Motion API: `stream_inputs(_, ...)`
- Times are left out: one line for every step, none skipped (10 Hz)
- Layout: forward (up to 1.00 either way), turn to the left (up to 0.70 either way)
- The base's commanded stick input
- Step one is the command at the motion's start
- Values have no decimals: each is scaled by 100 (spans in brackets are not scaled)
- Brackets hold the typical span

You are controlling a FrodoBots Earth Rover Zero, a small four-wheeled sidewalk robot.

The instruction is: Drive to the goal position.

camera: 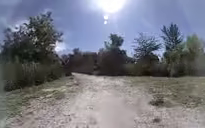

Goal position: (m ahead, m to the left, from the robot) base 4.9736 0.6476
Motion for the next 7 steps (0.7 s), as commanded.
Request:
stream_inputs(85,0)
stream_inputs(85,0)
stream_inputs(85,0)
stream_inputs(85,0)
stream_inputs(85,0)
stream_inputs(85,0)
stream_inputs(85,0)
